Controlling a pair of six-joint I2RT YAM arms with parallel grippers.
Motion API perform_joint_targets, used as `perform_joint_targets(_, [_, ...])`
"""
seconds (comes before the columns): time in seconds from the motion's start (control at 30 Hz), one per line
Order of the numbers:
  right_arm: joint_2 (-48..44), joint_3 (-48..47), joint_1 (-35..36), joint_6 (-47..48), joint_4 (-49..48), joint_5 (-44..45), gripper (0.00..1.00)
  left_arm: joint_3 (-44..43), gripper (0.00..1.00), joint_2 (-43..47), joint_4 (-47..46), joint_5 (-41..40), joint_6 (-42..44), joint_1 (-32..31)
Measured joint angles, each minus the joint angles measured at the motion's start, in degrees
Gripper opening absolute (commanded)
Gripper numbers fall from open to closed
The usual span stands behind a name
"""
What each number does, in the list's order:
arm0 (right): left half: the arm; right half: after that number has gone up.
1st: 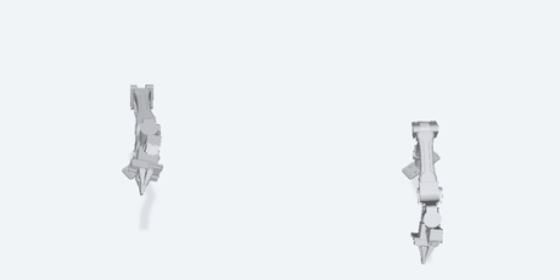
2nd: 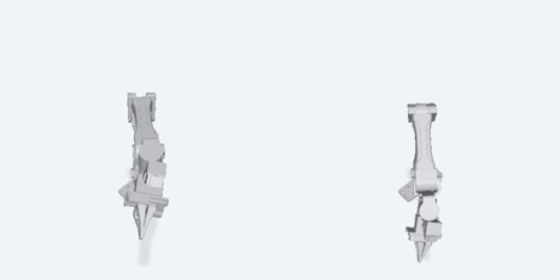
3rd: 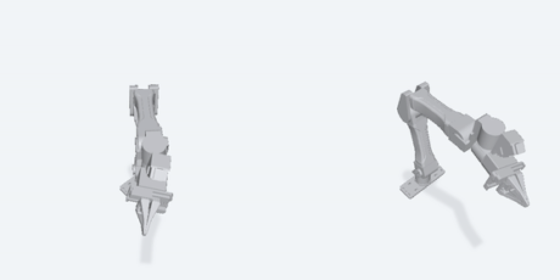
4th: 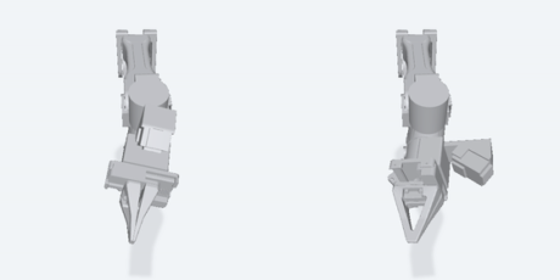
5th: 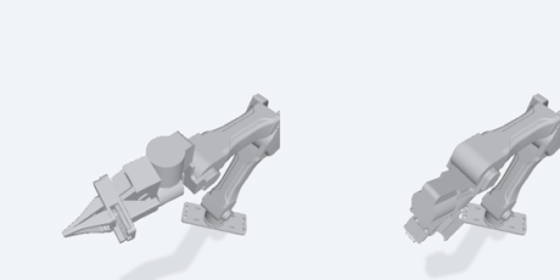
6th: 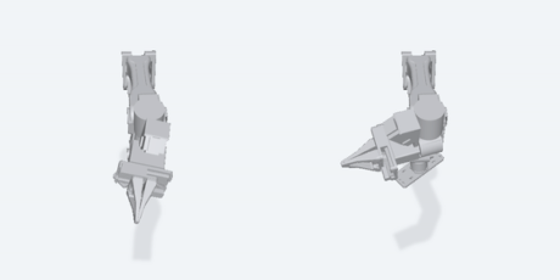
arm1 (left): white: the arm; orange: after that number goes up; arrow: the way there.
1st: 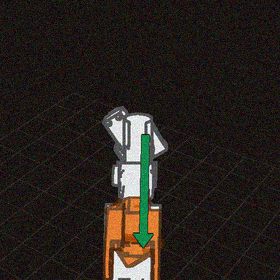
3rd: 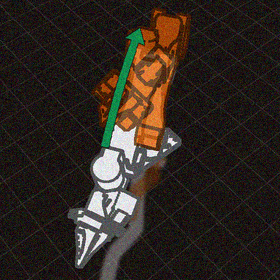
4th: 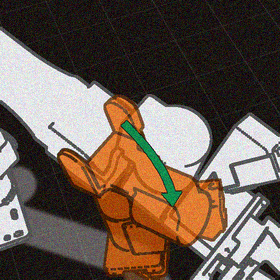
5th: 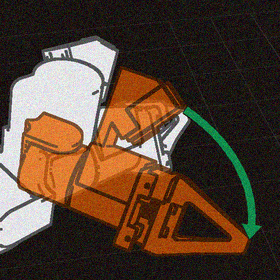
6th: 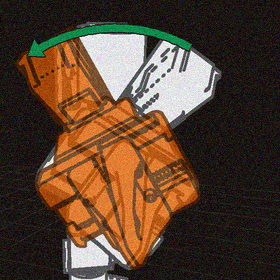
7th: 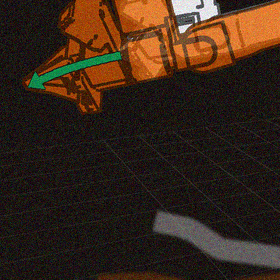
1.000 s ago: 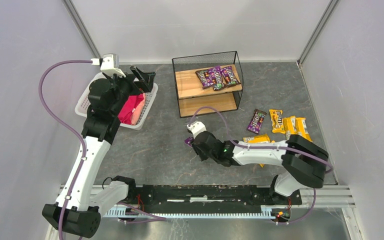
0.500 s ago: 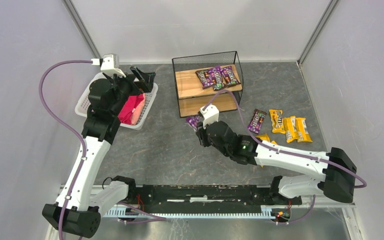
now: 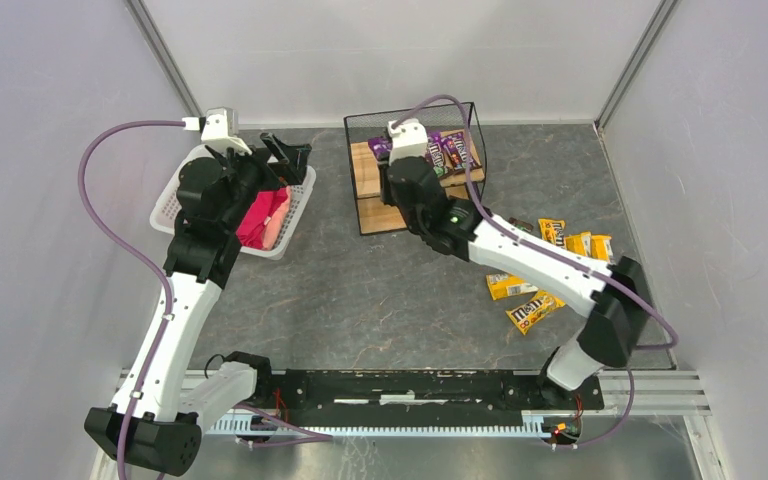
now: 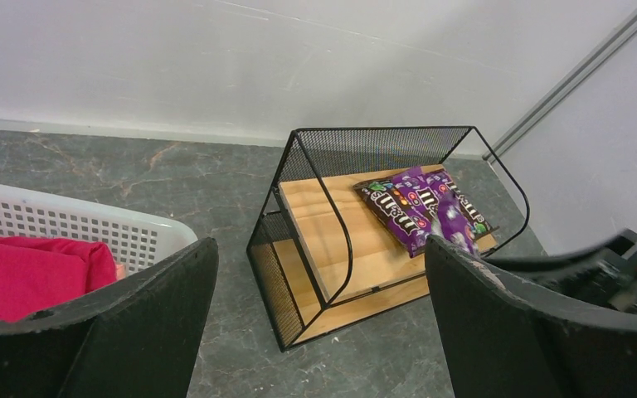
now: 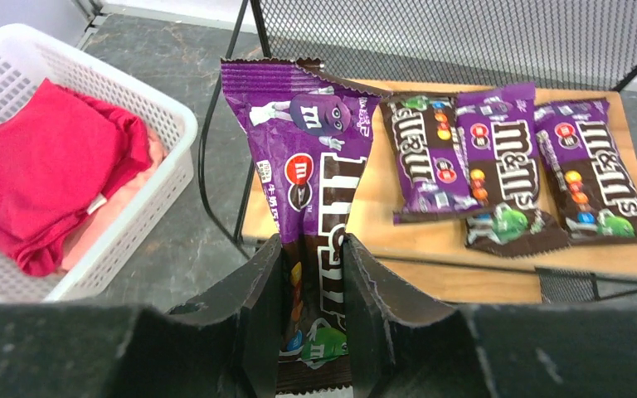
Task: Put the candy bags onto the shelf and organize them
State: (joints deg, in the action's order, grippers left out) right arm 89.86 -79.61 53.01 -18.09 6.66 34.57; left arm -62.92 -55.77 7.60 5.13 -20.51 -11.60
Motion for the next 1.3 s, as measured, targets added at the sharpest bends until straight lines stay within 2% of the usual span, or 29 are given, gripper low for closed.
perform_joint_targets(0.27, [12.37,-12.81,-1.05,0.52,2.78,3.1,0.36,0.0,1.0,-0.02,-0.04,1.09,0.0,0.0])
perform_joint_targets(0.63, [23.39,-25.14,-2.43,-0.5,9.25,8.48,0.36,0.0,1.0,-0.02,-0.07,1.57,-0.02,0.0])
perform_joint_targets(0.9, [28.22,-29.42,-4.13,-1.68,12.76,9.62,0.36,0.0,1.0,0.0,-0.28,2.4,-0.04,0.0])
perform_joint_targets(1.3, [30.86,-30.56,-6.16,-3.13,15.37,10.67,0.38,0.0,1.0,-0.02,-0.46,2.62,-0.04,0.35])
